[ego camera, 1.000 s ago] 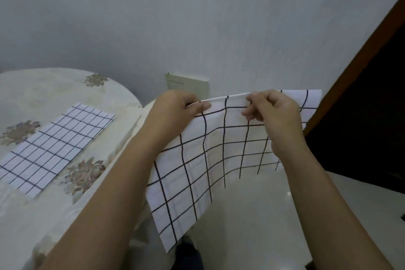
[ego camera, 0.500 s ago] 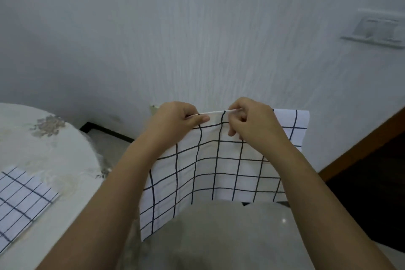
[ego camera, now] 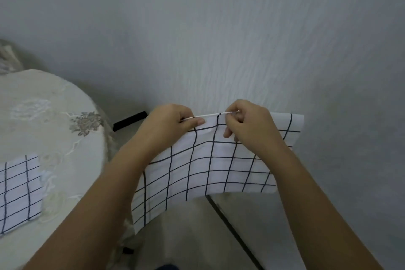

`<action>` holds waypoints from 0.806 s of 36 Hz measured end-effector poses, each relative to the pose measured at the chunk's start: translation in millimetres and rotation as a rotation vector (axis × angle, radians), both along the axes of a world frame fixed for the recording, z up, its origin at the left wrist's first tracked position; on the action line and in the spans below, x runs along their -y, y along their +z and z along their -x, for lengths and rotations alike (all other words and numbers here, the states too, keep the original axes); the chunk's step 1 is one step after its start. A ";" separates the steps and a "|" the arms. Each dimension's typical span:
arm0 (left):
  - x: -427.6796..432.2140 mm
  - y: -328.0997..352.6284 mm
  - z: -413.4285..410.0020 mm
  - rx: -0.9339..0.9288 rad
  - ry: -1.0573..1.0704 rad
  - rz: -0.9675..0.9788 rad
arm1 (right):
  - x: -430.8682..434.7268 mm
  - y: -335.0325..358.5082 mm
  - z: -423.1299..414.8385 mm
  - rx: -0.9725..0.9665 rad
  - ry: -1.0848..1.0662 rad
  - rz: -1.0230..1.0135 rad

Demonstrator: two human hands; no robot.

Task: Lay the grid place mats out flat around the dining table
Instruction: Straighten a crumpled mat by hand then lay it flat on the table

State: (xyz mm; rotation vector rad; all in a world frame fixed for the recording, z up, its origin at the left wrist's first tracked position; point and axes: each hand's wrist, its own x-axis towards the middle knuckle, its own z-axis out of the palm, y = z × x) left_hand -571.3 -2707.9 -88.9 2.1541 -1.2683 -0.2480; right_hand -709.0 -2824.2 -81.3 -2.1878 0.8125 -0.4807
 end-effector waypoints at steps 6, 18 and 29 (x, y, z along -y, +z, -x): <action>16.2 -12.6 -61.1 0.009 0.165 0.018 | 37.5 -3.4 -79.9 -0.014 0.176 0.010; 45.4 -39.8 -239.3 -0.035 0.378 0.047 | 84.7 -21.3 -299.2 -0.072 0.335 0.032; 42.5 -52.6 -373.0 -0.118 0.555 0.068 | 89.6 -24.4 -474.6 -0.117 0.518 0.031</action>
